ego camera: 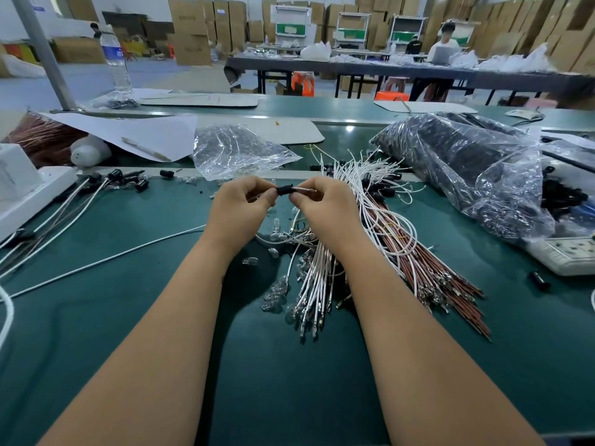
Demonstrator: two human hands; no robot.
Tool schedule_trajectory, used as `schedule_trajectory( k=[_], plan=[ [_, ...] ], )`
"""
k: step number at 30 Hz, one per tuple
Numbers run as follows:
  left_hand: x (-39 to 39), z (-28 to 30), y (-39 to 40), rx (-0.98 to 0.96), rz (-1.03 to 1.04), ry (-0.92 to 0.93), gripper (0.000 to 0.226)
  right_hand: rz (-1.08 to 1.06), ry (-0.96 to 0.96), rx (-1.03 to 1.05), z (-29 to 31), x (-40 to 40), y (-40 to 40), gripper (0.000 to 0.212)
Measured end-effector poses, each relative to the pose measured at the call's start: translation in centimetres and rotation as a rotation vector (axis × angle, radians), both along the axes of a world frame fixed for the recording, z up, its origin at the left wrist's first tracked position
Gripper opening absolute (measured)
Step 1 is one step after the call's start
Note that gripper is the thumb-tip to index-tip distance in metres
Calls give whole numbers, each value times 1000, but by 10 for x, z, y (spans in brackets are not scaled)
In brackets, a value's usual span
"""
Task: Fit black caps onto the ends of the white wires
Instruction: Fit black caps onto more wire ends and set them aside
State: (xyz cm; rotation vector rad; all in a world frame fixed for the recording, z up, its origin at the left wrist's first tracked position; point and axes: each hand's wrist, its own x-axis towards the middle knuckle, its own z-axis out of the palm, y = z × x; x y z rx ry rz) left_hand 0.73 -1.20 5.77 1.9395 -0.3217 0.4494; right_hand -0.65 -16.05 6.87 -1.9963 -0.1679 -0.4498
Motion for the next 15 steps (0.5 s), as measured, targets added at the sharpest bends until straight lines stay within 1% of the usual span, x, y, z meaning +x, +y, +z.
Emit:
schedule_trajectory(
  k=[5,9,10,15],
  plan=[
    [1,0,6,-49,87,-10,8,-66,35,45,1,1,-5,10],
    [2,0,6,-27,103,3,8,-63,42,-92,-2,2,-5,25],
    [2,-1,6,-15,104,5,8,-71,32,-118,-3,2,-5,26],
    [2,-3,7,2,94,5,6,-149,-78,-152,-4,2,-7,6]
  ],
)
